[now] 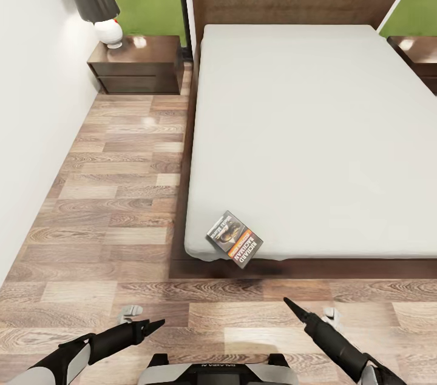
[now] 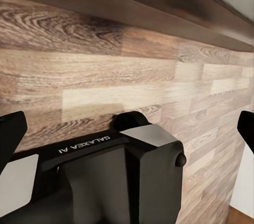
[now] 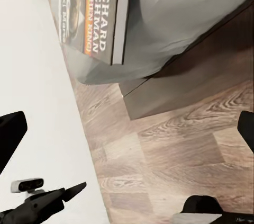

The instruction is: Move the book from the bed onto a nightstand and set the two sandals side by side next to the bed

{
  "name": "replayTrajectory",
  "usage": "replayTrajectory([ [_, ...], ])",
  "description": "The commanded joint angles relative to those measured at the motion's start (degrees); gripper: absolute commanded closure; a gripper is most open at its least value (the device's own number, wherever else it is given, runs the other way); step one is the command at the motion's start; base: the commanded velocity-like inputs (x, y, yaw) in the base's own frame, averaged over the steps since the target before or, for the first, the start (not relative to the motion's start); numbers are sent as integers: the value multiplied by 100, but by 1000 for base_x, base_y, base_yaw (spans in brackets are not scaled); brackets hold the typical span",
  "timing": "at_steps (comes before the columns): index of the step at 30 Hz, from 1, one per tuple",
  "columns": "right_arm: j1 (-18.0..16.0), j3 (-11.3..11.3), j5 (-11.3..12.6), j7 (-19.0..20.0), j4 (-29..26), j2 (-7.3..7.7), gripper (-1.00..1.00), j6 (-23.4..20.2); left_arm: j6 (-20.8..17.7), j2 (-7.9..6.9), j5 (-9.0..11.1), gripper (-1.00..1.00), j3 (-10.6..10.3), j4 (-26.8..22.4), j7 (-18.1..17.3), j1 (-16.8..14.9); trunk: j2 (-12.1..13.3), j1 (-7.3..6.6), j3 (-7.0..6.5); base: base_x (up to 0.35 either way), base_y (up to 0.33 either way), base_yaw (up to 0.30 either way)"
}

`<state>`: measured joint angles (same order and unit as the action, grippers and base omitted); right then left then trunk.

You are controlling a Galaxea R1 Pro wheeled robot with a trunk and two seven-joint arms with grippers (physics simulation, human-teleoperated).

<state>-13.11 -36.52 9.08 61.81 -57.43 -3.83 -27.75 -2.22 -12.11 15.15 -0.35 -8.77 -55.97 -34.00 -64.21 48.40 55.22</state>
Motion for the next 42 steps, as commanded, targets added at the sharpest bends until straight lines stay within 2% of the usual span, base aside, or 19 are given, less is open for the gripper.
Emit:
replayTrajectory([
  [1, -7, 201, 49, 16, -4, -35, -100, -46, -24, -2, 24, -100, -7, 0, -19, -1, -2, 0, 3, 0, 0, 0],
  [2, -8, 308, 74, 16, -4, -46, -100, -46, -24, -2, 24, -100, -7, 0, -19, -1, -2, 0, 3, 0, 0, 0],
  [4, -13, 697, 282, 11, -5, -73, -100, -46, -24, -2, 26, -100, 11, -1, -19, -1, -2, 0, 3, 0, 0, 0],
  [5, -13, 784, 355, 8, -5, -77, -100, -46, -24, -2, 26, -100, 26, -1, -19, -1, -2, 0, 3, 0, 0, 0],
  [6, -14, 945, 517, -2, -5, -82, -100, -46, -24, -2, 27, -100, 74, -1, -19, -1, -2, 0, 3, 0, 0, 0],
  [8, -15, 1098, 683, -33, -5, -85, -100, -44, -24, -3, 26, -100, 145, -1, -19, -1, -2, 0, 3, 0, 0, 0],
  [9, -15, 1249, 827, -94, -5, -88, -100, -35, -24, -6, 25, -100, 228, 2, -19, -1, -2, 0, 3, 0, 0, 0],
  [10, -15, 1497, 981, -243, -5, -89, -100, -13, -22, -7, 22, -100, 342, 4, -19, -1, -2, 0, 3, 0, 0, 0],
  [11, -15, 1651, 1041, -340, -5, -90, -100, -3, -20, -8, 20, -100, 391, 6, -19, -1, -2, 0, 3, 0, 0, 0],
  [14, -16, 1883, 1128, -474, -5, -91, -100, 8, -17, -5, 17, -100, 432, 6, -19, -1, -2, 0, 3, 0, 0, 0],
  [21, -24, 2041, 1334, -555, -24, -91, -100, 15, -15, -2, 18, -100, 470, 13, -19, -1, -2, 0, 3, 0, 0, 0],
  [26, -24, 2059, 1540, -562, -51, -91, -100, 15, -13, 5, 18, -100, 473, 15, -19, -1, -2, 0, 3, 0, 0, 0],
  [33, -30, 2062, 1680, -564, -80, -81, -100, 12, -11, 13, 23, -100, 474, 16, -19, -1, -2, 0, 3, 0, 0, 0],
  [35, -31, 2062, 1831, -564, -87, -78, -100, 13, -13, 30, 23, -100, 474, 16, -19, -1, -2, 0, 3, 0, 0, 0],
  [39, -33, 2061, 2513, -564, -92, -81, -100, 11, -13, 48, 23, -100, 474, 16, -19, -1, -2, 0, 3, 0, 0, 0],
  [42, -33, 2061, 2652, -564, -93, -78, -100, 9, -11, 52, 24, -100, 474, 16, -19, -1, -2, 0, 3, 0, 0, 0],
])
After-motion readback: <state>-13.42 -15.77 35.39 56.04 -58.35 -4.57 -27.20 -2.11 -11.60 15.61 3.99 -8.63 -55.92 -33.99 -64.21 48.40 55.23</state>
